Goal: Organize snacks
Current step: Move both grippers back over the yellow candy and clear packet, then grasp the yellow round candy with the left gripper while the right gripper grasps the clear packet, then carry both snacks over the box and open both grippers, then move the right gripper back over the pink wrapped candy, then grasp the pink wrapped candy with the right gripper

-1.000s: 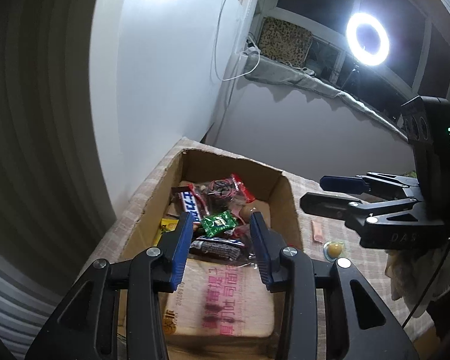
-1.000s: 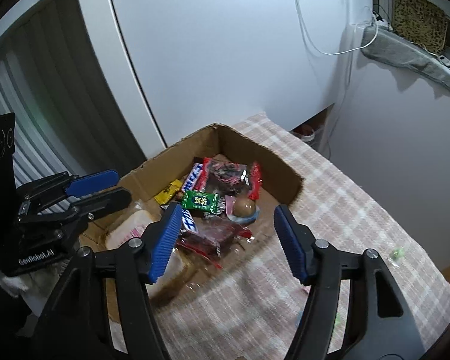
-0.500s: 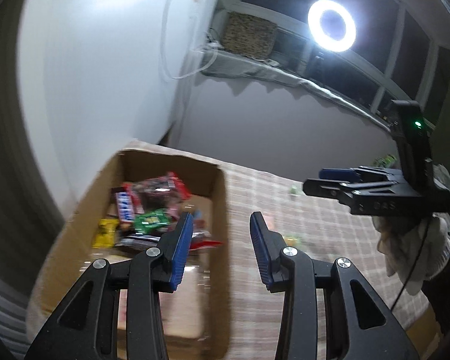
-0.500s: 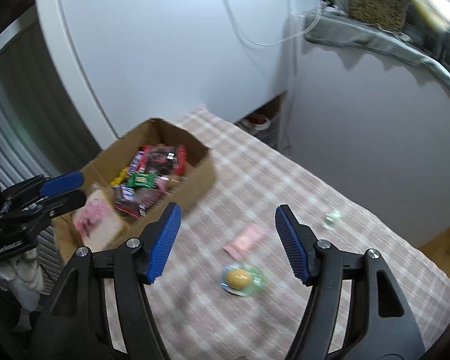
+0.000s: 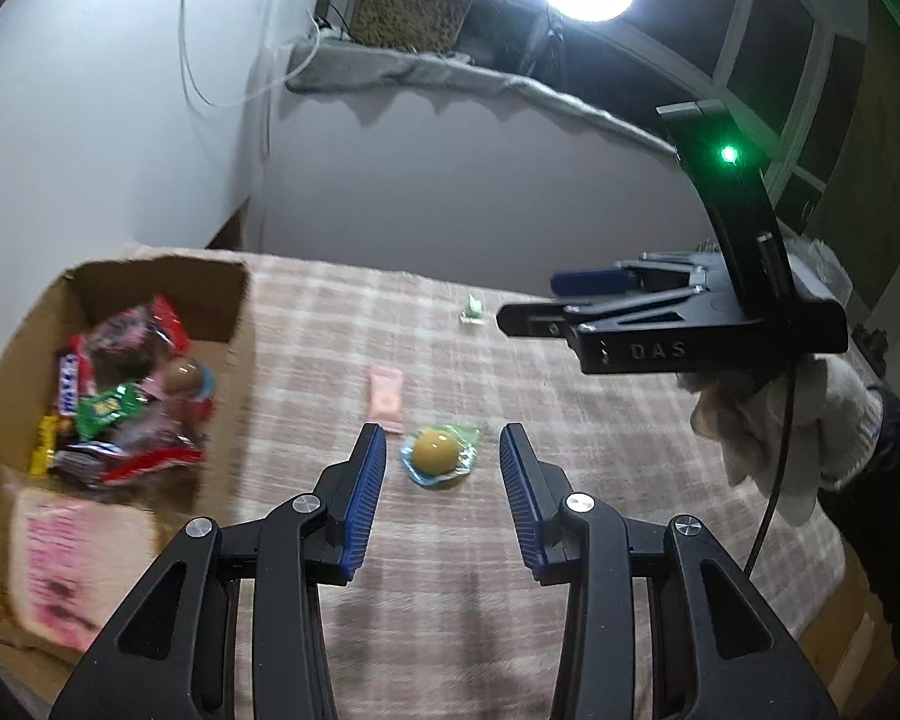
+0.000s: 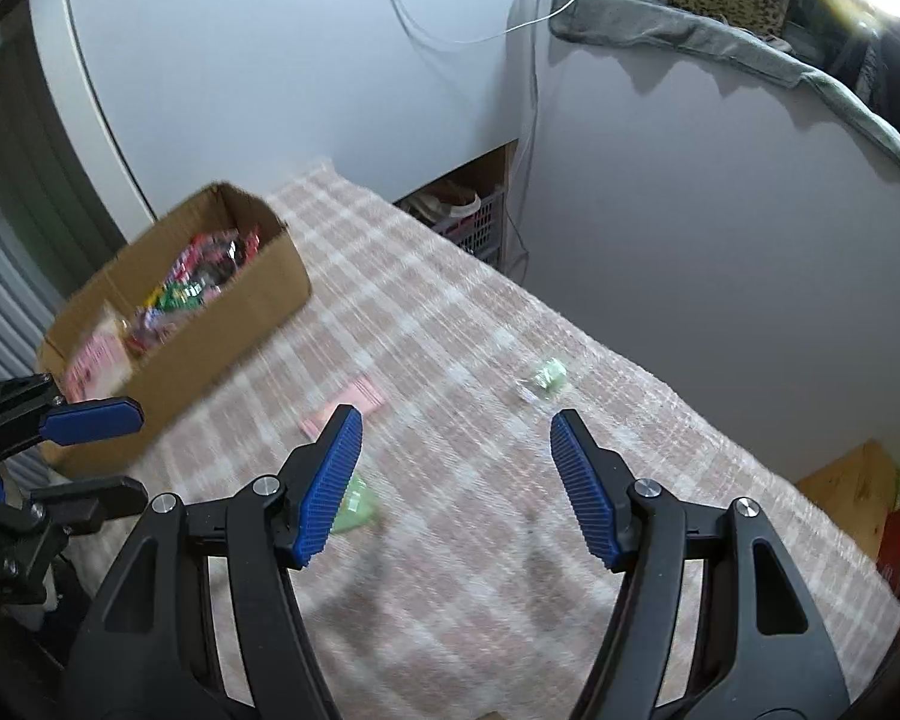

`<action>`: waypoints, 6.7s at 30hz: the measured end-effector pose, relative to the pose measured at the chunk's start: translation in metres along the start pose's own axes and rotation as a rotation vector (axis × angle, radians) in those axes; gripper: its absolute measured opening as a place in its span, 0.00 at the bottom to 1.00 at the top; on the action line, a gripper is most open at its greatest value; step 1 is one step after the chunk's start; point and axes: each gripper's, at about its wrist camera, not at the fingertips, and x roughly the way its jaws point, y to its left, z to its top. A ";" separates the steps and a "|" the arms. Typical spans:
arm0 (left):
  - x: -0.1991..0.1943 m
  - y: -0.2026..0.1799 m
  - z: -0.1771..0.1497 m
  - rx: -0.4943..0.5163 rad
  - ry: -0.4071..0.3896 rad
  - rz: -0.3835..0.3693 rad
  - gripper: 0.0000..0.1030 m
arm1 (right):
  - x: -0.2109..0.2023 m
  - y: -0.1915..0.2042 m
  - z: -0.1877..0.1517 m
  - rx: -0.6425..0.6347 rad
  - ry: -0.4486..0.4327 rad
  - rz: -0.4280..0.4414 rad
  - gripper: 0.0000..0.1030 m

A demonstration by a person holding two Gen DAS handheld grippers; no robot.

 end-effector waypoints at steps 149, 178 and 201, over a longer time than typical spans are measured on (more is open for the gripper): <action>-0.097 0.131 -0.023 -0.178 -0.172 0.199 0.46 | 0.040 0.099 0.057 0.092 0.056 0.097 0.64; -0.113 0.150 -0.052 -0.261 -0.172 0.201 0.46 | 0.105 0.077 0.024 0.292 0.280 0.042 0.34; -0.102 0.131 -0.047 -0.200 -0.141 0.231 0.46 | 0.096 0.096 0.007 0.097 0.235 -0.019 0.21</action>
